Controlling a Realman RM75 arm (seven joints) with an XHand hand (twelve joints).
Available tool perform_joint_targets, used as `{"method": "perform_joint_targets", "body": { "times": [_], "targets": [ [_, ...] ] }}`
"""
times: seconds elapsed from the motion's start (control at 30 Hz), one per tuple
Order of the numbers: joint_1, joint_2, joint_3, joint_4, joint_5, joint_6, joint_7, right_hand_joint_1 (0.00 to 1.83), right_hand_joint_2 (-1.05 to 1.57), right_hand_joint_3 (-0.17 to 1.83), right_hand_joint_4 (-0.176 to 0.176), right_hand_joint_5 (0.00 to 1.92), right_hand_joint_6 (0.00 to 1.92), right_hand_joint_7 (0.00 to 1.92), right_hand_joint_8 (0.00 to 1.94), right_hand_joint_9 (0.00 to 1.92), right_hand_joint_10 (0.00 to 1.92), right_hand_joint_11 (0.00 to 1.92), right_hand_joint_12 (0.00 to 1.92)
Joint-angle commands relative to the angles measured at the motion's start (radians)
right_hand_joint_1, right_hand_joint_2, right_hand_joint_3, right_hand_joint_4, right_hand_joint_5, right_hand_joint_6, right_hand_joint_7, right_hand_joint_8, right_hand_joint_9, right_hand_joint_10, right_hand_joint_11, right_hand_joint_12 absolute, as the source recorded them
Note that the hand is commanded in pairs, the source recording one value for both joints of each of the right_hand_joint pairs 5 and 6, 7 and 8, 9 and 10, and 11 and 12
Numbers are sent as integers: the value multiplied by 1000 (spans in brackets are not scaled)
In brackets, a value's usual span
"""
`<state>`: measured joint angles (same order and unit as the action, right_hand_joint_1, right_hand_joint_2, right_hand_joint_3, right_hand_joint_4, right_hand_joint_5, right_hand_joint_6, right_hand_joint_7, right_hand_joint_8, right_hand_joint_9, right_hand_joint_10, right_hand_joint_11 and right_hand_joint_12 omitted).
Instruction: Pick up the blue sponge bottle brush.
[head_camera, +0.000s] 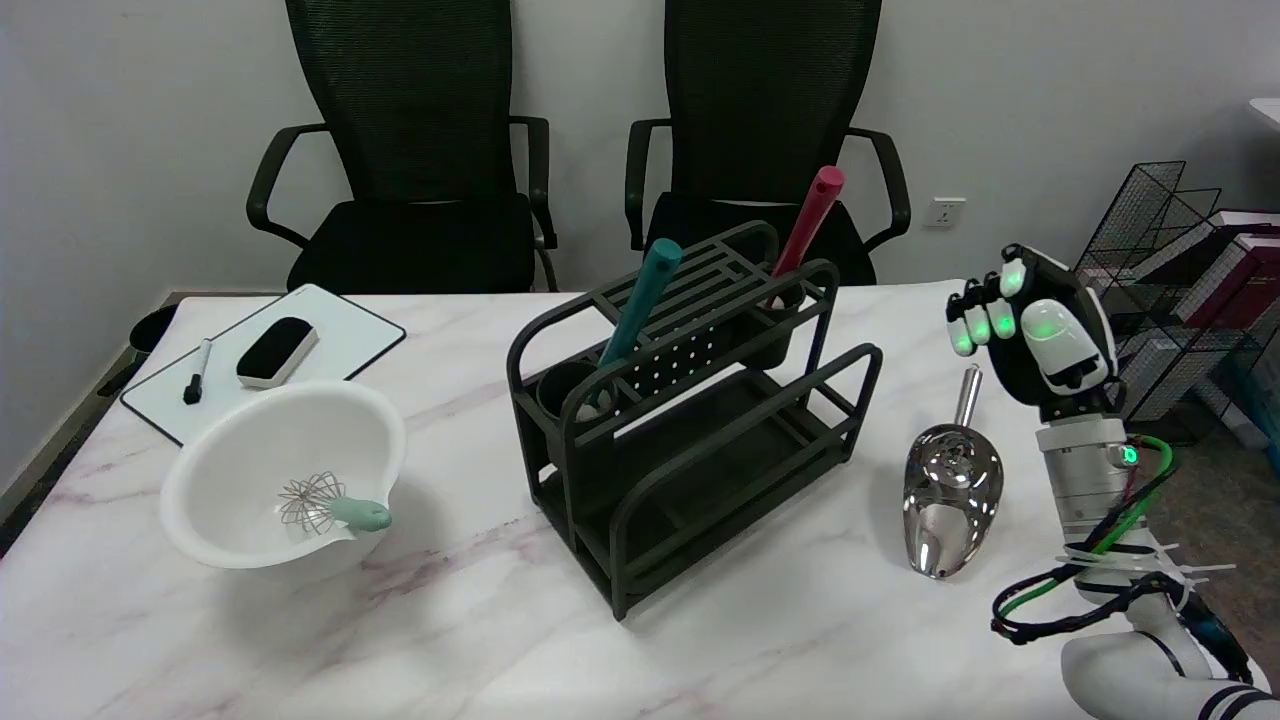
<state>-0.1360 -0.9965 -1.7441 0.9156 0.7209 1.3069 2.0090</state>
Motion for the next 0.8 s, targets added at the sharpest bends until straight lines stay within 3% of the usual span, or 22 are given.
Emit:
{"method": "perform_joint_targets", "body": {
  "times": [0.03,0.1,0.33,0.7,0.8],
  "targets": [
    [6,1,-48,212,-105,-50,-10,1007,134,813,0,1214,1214,1590,1590,1502,1502,1543,1543],
    [6,1,-49,238,-126,-64,-10,1017,85,835,0,1079,1079,1446,1446,1361,1361,1443,1443],
    [6,1,-54,320,-175,-82,-10,1034,-12,910,0,745,745,971,971,851,851,830,830],
    [4,1,-61,473,-189,-129,-10,1024,33,896,0,710,710,945,945,850,850,811,811],
    [4,1,-62,494,-215,-170,-10,1017,80,848,0,716,716,1035,1035,948,948,843,843]
  ]
}}
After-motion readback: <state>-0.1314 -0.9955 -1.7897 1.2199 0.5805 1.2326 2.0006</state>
